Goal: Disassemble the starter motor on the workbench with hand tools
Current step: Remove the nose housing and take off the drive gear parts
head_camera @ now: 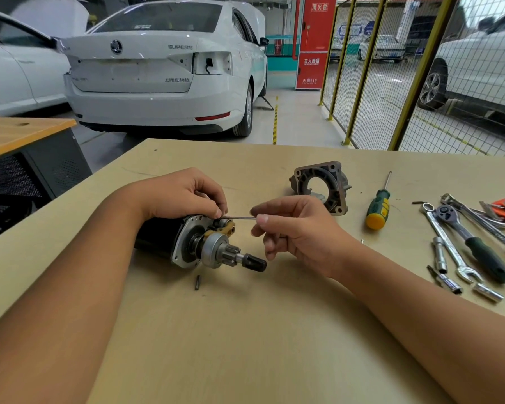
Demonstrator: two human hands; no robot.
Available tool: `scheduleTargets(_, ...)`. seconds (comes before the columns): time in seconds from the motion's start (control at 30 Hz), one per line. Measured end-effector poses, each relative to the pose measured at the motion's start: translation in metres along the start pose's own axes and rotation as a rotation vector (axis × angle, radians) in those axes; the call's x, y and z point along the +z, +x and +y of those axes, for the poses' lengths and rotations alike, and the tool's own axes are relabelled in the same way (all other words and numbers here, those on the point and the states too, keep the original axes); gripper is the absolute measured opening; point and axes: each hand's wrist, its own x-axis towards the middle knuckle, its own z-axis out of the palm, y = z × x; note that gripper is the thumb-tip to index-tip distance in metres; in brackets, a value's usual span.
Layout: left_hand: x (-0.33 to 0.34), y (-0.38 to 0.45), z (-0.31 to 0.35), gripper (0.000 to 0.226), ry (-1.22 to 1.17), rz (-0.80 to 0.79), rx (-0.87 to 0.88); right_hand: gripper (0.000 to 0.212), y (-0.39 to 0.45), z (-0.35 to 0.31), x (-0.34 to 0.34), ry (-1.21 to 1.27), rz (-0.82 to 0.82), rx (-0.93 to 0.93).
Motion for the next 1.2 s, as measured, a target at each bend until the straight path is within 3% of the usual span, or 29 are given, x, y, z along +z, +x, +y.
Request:
scheduleTargets(0.1, -0.001, 0.001, -0.003, 0.01, 0.005, 0.007, 0.002, 0.012, 0.0, 0.005, 0.006, -0.264, 0.091, -0.024)
scheduleTargets(0.3, -0.004, -0.003, -0.004, 0.03, -0.054, 0.022, 0.006, 0.013, 0.002, 0.006, 0.017, -0.96, 0.192, -0.226)
scheduleTargets(0.6, -0.005, -0.001, -0.004, 0.029, -0.048, -0.005, -0.016, 0.02, -0.003, -0.004, 0.024, -1.306, 0.124, -0.496)
scheduleTargets(0.83, 0.002, 0.003, 0.003, 0.016, -0.052, -0.002, 0.012, 0.029, -0.007, -0.007, 0.026, -1.47, 0.077, -0.548)
scheduleTargets(1.07, 0.01, 0.008, 0.01, 0.019, -0.043, -0.135, 0.089, 0.021, -0.005, -0.002, 0.024, -1.277, 0.106, -0.621)
scheduleTargets(1.2, 0.008, 0.008, 0.008, 0.008, -0.056, -0.159, 0.112, 0.023, -0.005, -0.003, 0.023, -1.172, 0.104, -0.599)
